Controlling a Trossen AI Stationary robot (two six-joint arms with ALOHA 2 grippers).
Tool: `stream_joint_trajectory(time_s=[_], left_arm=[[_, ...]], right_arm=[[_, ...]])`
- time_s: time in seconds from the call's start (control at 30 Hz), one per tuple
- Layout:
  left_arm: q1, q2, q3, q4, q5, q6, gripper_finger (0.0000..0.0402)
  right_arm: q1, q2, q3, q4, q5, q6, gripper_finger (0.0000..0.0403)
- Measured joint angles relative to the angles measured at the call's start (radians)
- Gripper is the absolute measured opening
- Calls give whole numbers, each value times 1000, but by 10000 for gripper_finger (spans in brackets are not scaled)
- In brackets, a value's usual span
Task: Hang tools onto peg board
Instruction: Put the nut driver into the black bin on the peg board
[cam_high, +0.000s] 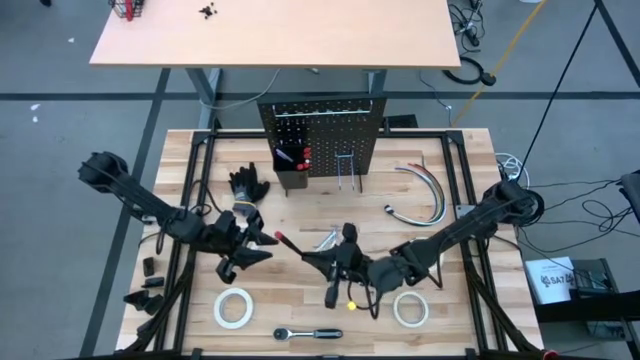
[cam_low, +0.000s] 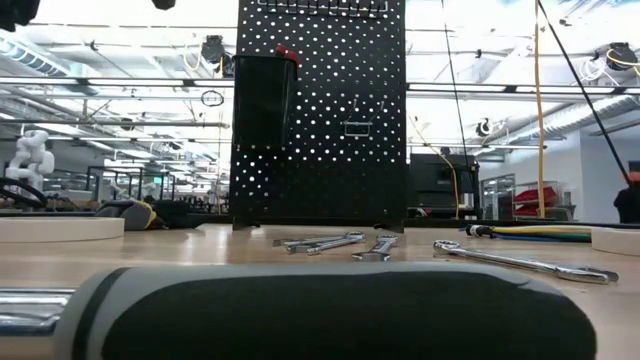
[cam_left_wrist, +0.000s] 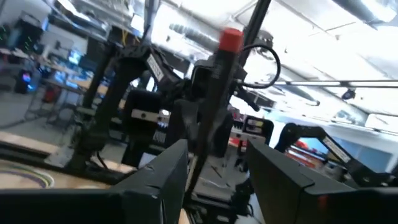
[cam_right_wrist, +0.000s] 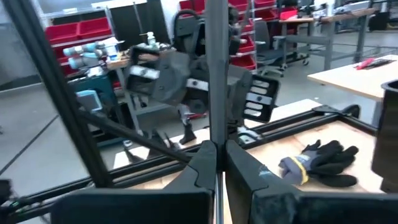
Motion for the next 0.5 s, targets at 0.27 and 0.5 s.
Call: stream_joint_trajectory(time_s=[0.27, 0.5], left_arm=[[0, 74, 71, 30, -31, 171, 166], [8, 85, 76, 31, -93, 185, 166]], right_arm=[[-48, 0, 0, 1, -104, 3, 8], [-51, 0, 0, 0, -107, 3, 9]])
